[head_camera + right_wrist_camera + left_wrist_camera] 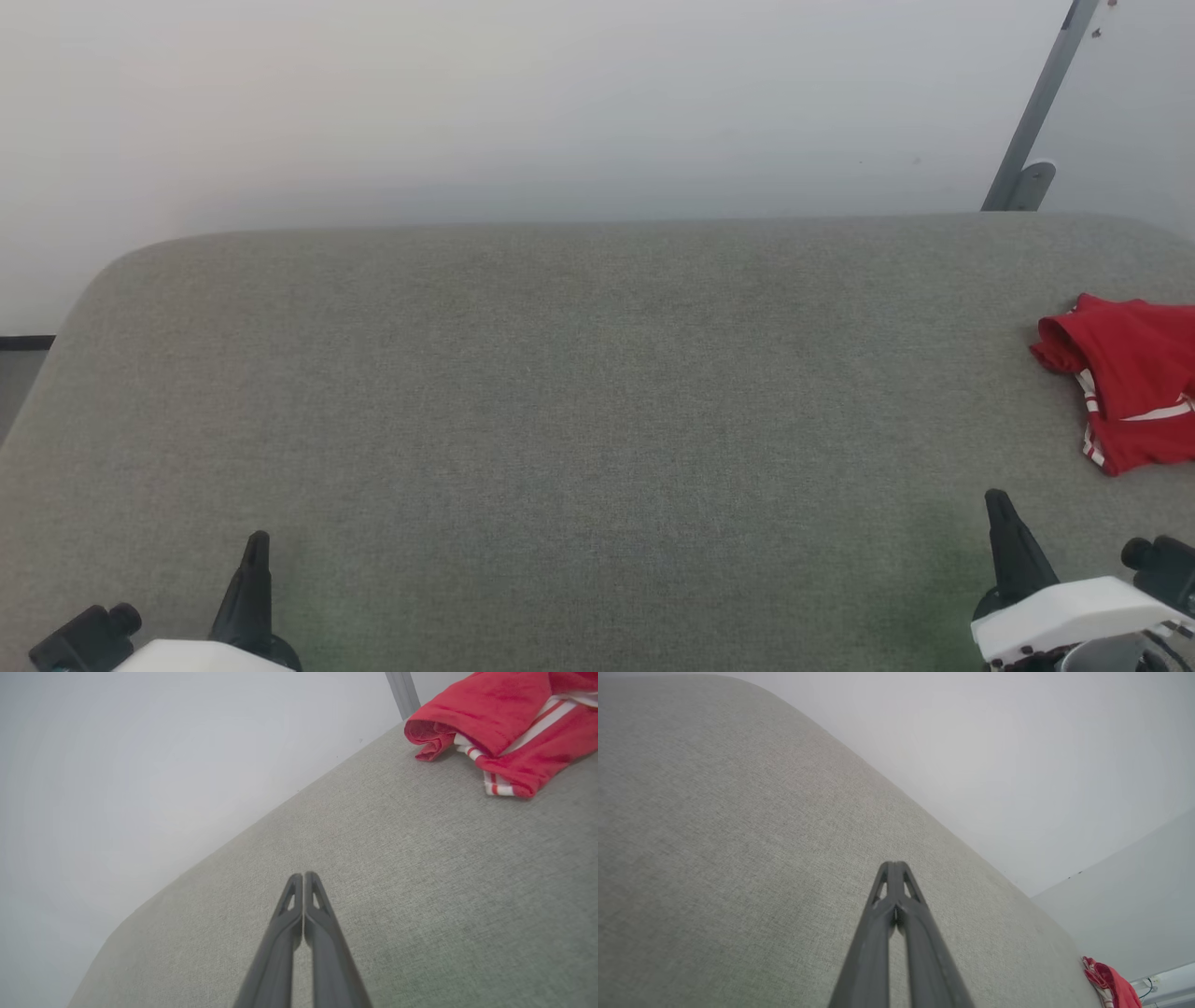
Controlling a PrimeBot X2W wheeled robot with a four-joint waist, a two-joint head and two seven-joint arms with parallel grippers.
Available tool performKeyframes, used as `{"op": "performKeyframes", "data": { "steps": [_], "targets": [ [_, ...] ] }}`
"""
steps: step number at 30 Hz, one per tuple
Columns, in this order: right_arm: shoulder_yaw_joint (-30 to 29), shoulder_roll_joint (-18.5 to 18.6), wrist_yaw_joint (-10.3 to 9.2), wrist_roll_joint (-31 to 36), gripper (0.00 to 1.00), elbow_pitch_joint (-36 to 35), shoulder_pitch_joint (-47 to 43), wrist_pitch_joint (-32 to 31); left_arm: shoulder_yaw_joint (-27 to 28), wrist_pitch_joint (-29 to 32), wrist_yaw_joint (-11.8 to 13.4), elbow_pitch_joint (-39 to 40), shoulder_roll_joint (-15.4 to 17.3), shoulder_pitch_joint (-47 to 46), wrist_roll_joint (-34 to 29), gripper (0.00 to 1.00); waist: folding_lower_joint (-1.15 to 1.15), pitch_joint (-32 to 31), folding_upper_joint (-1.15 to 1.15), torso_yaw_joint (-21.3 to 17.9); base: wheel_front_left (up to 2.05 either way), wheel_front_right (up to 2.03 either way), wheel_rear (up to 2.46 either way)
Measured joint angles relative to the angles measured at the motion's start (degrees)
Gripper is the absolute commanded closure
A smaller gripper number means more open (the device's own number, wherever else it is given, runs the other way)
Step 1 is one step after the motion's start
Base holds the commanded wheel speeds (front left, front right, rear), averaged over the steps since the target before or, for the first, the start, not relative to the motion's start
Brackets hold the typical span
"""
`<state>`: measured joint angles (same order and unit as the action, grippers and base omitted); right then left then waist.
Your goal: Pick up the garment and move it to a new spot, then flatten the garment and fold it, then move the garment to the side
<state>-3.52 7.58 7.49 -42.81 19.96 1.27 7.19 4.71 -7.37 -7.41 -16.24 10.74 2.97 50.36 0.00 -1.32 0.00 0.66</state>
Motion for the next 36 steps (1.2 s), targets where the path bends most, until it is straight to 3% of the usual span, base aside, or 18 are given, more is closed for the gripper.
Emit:
{"op": "performKeyframes", "data": {
  "steps": [36],
  "targets": [
    [-1.47, -2.13, -0.01, -23.39, 1.00, -2.83, 2.21, -6.56, 0.89, 6.57, 0.00, 1.10, -3.69, -4.35, 19.87, 1.00, 0.00, 0.56, 0.00, -0.25, 0.00, 0.00, 0.00]
  ]
}}
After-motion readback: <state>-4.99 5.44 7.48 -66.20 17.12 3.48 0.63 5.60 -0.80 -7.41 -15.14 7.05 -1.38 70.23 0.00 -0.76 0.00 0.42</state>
